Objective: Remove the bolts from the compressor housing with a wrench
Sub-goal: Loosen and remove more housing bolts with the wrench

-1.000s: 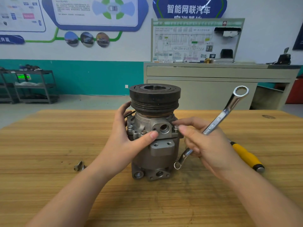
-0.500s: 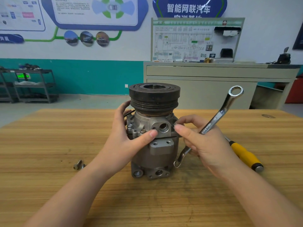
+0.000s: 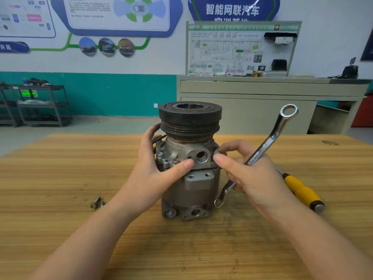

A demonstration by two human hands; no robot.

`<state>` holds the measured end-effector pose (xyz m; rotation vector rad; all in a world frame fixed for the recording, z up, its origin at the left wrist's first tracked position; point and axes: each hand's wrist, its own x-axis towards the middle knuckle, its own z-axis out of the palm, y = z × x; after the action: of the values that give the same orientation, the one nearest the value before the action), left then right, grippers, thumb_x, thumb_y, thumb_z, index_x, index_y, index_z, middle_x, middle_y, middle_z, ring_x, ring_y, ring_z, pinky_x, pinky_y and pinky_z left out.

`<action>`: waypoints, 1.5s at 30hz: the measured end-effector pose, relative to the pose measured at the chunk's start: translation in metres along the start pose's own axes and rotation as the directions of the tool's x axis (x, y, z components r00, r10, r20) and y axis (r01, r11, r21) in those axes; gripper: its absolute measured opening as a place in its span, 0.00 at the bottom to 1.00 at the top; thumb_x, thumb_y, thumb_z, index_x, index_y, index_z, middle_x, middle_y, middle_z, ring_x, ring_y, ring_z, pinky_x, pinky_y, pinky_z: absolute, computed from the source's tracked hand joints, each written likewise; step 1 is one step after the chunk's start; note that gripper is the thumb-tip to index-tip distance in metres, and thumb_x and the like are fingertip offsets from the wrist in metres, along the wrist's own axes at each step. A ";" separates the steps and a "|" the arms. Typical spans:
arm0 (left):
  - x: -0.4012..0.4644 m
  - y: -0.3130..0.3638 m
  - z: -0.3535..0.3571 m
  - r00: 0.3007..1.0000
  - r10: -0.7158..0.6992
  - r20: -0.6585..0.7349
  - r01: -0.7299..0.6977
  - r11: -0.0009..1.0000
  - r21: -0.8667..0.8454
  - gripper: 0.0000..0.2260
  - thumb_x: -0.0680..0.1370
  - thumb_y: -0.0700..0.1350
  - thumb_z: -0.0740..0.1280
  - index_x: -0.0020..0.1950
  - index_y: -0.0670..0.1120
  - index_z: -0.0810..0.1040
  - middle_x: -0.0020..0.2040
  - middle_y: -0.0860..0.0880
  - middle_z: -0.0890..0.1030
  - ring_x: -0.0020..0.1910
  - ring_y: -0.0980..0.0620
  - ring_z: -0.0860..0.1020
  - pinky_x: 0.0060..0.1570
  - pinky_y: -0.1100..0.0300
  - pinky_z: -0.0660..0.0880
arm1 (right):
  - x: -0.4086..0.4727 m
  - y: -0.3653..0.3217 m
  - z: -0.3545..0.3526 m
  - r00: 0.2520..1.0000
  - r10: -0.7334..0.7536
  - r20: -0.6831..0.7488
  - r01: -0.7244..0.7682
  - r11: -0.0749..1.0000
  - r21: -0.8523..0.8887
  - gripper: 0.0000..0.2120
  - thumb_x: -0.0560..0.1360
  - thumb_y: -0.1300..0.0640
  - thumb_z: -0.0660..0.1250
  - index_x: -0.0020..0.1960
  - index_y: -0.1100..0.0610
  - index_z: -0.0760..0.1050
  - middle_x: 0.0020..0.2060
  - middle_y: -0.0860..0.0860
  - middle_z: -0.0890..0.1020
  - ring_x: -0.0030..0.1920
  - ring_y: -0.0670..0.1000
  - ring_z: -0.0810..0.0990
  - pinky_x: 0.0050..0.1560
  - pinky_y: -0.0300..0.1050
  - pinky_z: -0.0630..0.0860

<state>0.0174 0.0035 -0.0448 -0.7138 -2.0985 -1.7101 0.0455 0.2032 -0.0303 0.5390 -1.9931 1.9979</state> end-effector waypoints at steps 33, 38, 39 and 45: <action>0.000 0.001 -0.001 1.000 0.005 0.019 -0.005 1.000 0.014 0.37 0.61 0.65 0.72 0.62 0.74 0.52 0.61 0.72 0.65 0.57 0.79 0.67 0.47 0.82 0.66 | 0.001 0.002 0.000 0.999 0.002 -0.053 0.002 0.997 0.075 0.05 0.69 0.56 0.70 0.42 0.57 0.82 0.18 0.46 0.67 0.20 0.42 0.63 0.21 0.30 0.60; -0.001 0.001 -0.002 1.000 0.000 0.021 -0.001 1.000 0.024 0.38 0.61 0.66 0.72 0.62 0.74 0.52 0.63 0.71 0.64 0.59 0.78 0.66 0.49 0.82 0.67 | 0.000 0.000 0.001 0.998 -0.017 -0.063 0.022 0.996 0.081 0.10 0.65 0.55 0.72 0.44 0.59 0.79 0.17 0.45 0.70 0.18 0.40 0.67 0.21 0.29 0.63; -0.001 0.001 -0.002 1.000 0.001 0.022 -0.002 1.000 0.022 0.38 0.61 0.66 0.72 0.62 0.74 0.52 0.63 0.72 0.64 0.59 0.78 0.66 0.48 0.82 0.67 | 0.000 0.001 0.001 0.998 -0.018 -0.066 0.024 0.997 0.077 0.08 0.67 0.57 0.72 0.43 0.59 0.79 0.17 0.45 0.70 0.18 0.40 0.68 0.20 0.29 0.63; 0.000 0.002 -0.001 1.000 -0.002 0.028 0.001 1.000 0.016 0.37 0.60 0.66 0.71 0.60 0.75 0.52 0.62 0.71 0.64 0.58 0.79 0.67 0.47 0.82 0.67 | 0.002 0.001 -0.001 0.995 -0.015 -0.094 0.025 0.995 0.102 0.09 0.65 0.54 0.72 0.43 0.57 0.81 0.18 0.44 0.69 0.19 0.41 0.65 0.21 0.30 0.61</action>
<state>0.0184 0.0030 -0.0432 -0.7360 -2.1303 -1.6912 0.0436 0.2040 -0.0303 0.4764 -1.8315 2.0822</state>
